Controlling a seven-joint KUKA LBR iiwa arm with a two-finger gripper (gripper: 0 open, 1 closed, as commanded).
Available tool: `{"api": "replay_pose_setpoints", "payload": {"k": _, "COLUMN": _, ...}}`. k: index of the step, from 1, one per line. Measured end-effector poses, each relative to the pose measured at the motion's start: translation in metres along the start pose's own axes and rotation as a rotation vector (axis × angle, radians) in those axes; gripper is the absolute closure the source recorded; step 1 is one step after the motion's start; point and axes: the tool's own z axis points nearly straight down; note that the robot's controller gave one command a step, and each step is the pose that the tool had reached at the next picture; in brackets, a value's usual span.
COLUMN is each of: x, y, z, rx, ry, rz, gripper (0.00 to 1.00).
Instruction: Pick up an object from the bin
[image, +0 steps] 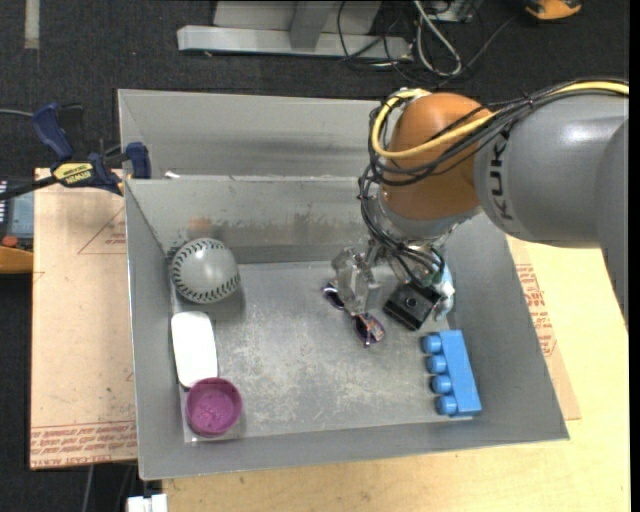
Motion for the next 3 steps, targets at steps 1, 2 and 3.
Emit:
{"api": "replay_pose_setpoints", "payload": {"k": 1, "x": 0.044, "y": 0.056, "z": 0.072, "rx": -0.004, "ry": 0.004, "rz": -0.025, "gripper": 1.00}}
{"api": "replay_pose_setpoints", "payload": {"k": 2, "x": 0.017, "y": -0.025, "z": 0.006, "rx": 0.001, "ry": -0.006, "rz": -0.114, "gripper": 0.00}}
{"api": "replay_pose_setpoints", "payload": {"k": 3, "x": 0.017, "y": -0.025, "z": 0.006, "rx": 0.000, "ry": -0.006, "rz": -0.113, "gripper": 0.00}}
